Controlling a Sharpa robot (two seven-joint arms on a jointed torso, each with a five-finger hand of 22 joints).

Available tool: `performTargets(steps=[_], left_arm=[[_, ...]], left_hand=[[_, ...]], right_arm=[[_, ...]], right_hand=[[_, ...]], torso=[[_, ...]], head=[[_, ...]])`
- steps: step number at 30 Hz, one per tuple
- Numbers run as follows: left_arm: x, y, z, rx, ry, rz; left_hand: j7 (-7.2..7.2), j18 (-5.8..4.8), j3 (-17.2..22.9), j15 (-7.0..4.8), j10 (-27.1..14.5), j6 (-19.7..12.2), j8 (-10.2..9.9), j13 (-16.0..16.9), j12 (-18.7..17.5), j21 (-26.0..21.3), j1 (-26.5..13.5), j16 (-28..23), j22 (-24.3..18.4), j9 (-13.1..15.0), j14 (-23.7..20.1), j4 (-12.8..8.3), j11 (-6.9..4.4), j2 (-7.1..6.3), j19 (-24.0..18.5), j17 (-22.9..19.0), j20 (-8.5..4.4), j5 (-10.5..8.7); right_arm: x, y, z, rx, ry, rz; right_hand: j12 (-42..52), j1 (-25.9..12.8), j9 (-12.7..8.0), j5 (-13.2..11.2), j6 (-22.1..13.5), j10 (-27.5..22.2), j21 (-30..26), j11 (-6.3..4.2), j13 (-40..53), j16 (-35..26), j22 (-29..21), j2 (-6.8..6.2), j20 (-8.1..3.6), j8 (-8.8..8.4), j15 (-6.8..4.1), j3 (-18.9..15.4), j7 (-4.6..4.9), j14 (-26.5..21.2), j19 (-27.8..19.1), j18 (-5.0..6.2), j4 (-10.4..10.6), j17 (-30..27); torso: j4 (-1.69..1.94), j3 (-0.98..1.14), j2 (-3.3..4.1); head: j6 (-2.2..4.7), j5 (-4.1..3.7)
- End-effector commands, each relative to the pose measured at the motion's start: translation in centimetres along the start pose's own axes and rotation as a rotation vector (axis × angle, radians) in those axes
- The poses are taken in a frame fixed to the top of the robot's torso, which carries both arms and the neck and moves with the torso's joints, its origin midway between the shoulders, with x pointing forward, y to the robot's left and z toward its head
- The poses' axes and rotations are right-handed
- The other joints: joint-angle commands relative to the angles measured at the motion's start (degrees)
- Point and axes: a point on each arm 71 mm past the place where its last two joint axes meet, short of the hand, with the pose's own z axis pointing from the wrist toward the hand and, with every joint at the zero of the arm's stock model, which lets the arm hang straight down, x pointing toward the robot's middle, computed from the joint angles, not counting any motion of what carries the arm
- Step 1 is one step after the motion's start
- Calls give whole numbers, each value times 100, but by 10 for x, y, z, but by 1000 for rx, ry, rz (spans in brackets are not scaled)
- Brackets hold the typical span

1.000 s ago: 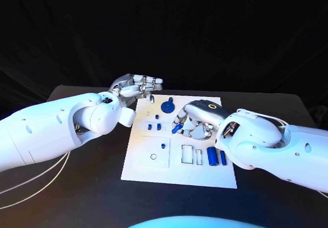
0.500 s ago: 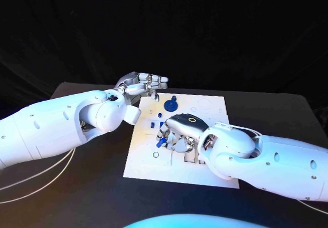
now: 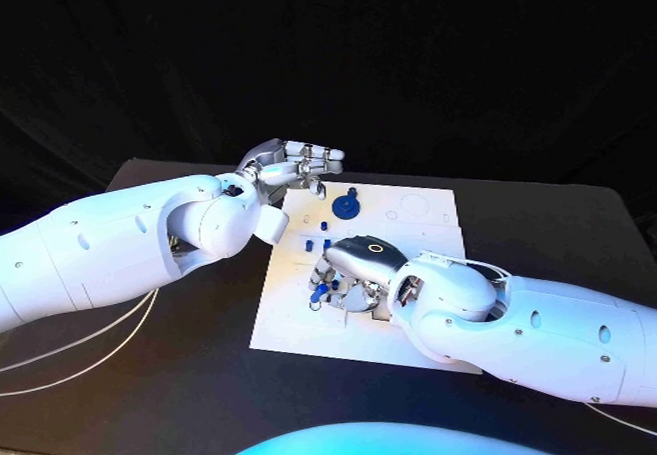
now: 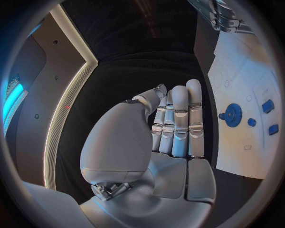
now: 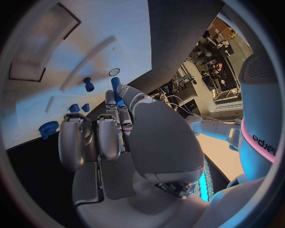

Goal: Assemble the parts on the task board

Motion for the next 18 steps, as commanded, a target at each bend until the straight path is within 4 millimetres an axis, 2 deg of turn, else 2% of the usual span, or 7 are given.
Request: performTargets(steps=[1, 18], left_arm=[[3, -1, 0, 3, 20, -10], [2, 0, 0, 1, 19, -9]], left_hand=[[-4, 33, -24, 8, -40, -38, 36, 6, 30, -22, -9, -30, -7, -8, -37, -8, 5, 27, 31, -5, 1, -2], [-4, 33, -24, 8, -40, -38, 36, 6, 30, -22, -9, -30, -7, -8, -37, -8, 5, 27, 31, -5, 1, -2]], right_arm=[[4, 0, 1, -11, 41, -38], [11, -3, 3, 5, 86, -54]], right_hand=[[-8, 25, 10, 19, 11, 124, -15, -115, 8, 7, 1143, 36, -40, -6, 4, 33, 40, 215, 114, -54, -10, -9], [-7, 8, 16, 20, 17, 131, -25, -115, 15, 2, 1142, 43, -37, -4, 7, 43, 40, 213, 110, -52, -11, -17]], torso=[[-1, 1, -3], [-4, -1, 2]], head=[[-10, 34], [-48, 50]])
